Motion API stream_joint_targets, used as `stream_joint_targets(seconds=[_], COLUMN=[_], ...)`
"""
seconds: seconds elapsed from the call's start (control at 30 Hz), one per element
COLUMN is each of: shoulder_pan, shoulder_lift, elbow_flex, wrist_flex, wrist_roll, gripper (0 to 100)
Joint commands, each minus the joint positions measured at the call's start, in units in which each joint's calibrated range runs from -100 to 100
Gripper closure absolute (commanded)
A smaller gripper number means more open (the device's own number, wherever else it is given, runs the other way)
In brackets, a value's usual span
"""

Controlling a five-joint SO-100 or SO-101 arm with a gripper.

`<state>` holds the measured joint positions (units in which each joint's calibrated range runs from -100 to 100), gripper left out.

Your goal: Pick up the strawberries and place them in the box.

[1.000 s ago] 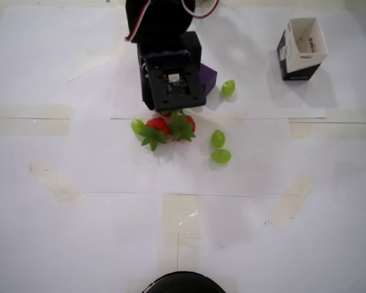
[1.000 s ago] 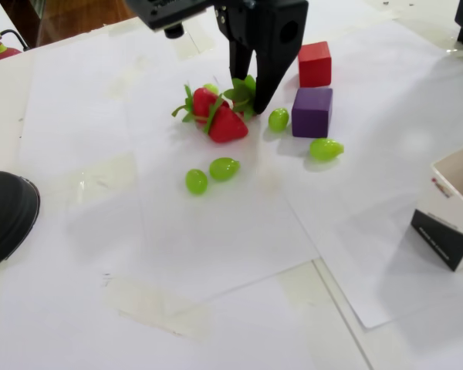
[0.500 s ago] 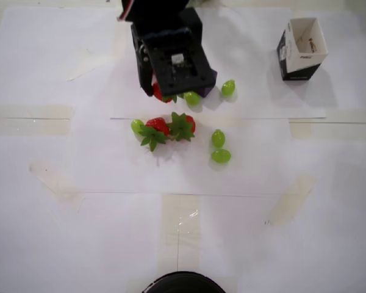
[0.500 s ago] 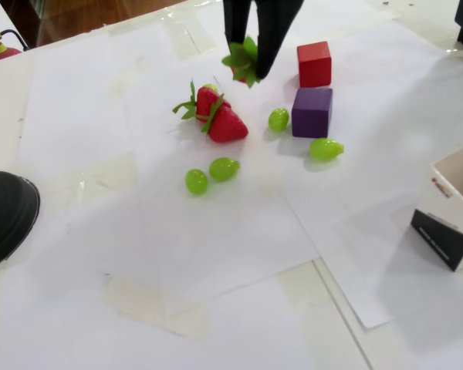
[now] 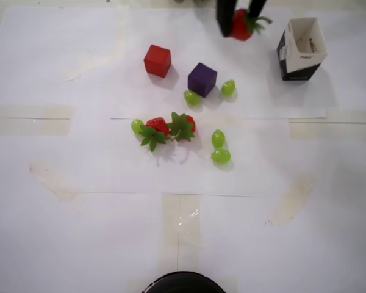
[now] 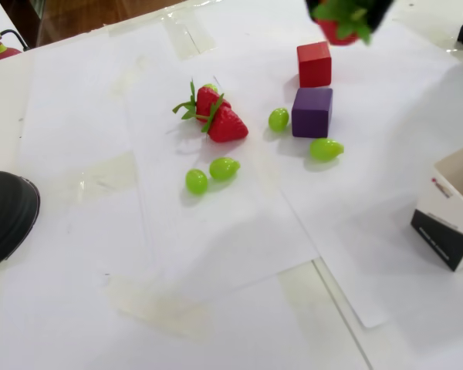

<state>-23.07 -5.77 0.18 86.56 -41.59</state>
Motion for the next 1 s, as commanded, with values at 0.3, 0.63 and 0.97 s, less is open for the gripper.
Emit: stream_joint_targets(seconds=[0.3,0.63,0.97], shoulder_pan=[-19.6,-19.5,-18.4], shoulder_lift=[-2.3,2.2,2.4], elbow_flex=[3.7,4.7,9.8], wrist_flex=[-8.3,-10.7,-13.8], wrist_roll=[-4.2,-3.6,-3.4], gripper=[89,89,82])
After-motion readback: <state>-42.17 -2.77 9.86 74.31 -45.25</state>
